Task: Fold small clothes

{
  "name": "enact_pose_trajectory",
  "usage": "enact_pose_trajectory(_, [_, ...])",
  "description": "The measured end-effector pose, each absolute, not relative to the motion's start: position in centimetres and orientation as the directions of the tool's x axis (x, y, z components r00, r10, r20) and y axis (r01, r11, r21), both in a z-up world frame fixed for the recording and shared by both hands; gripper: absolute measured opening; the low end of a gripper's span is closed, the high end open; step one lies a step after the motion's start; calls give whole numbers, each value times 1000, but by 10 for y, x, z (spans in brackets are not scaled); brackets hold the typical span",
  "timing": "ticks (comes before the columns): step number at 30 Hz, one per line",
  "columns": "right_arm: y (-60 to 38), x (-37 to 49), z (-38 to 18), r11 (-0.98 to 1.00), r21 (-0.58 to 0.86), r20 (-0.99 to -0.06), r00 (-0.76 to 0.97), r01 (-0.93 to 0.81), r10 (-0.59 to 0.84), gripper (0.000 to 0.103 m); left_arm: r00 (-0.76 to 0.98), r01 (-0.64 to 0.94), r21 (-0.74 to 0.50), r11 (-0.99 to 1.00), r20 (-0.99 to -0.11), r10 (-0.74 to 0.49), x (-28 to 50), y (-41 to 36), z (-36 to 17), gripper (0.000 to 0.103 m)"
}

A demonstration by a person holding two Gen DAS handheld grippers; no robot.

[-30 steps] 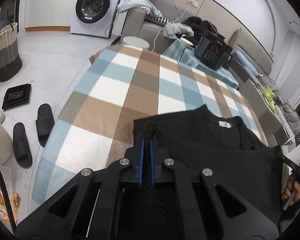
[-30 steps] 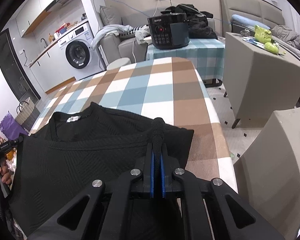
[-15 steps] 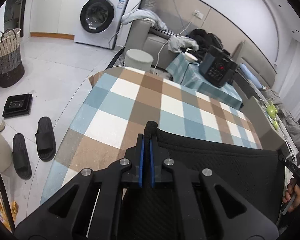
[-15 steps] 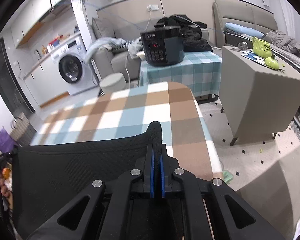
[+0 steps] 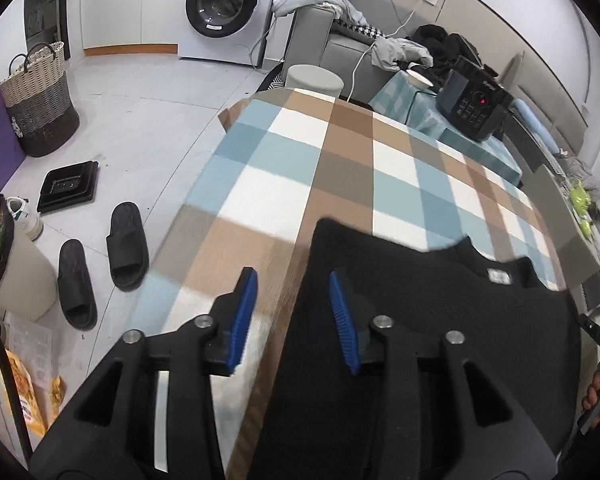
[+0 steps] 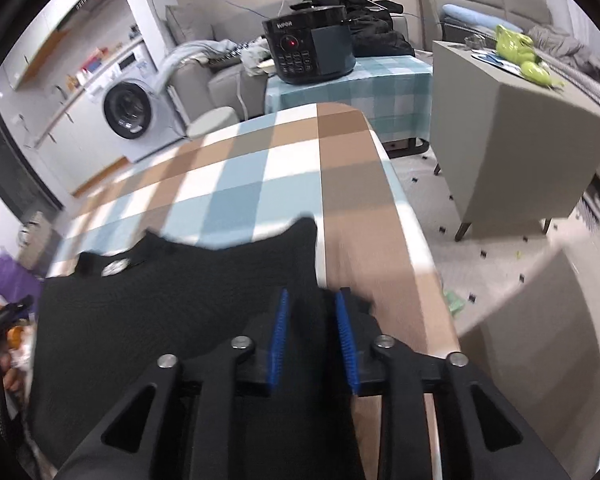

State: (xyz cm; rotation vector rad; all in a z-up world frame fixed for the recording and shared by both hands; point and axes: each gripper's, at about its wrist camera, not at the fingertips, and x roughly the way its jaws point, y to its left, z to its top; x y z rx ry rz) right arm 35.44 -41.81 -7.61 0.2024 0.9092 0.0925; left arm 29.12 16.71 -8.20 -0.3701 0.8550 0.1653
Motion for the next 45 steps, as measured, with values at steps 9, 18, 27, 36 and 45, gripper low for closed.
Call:
enact_pose_trajectory(9, [-458,199,-94,864,502,-711,576,15,403,45,636,-273,-347,897,-765,-102,166,164,-84,53])
enact_pose_trajectory(18, [-445,151,-110,821,571,-682,554,-5,478,45,588,-223,-407,886,-781,-211,90,132,-110,54])
enact_pose_trajectory(27, [-409,134,-85,933,331,-731,587,-141,348,7,584,-169,-402,900,-776,-238,64,118,-110,54])
enact_pose_trajectory(36, [-430,138,-95,897,430,-730,545,-102,412,34,583,-165,-401,901,-776,-239,58,123,-111,54])
enact_pose_trajectory(45, [-412,143,-93,938,333,-746,581,-100,327,7,661,-156,-447,881,-710,-243,64,125,-103,5])
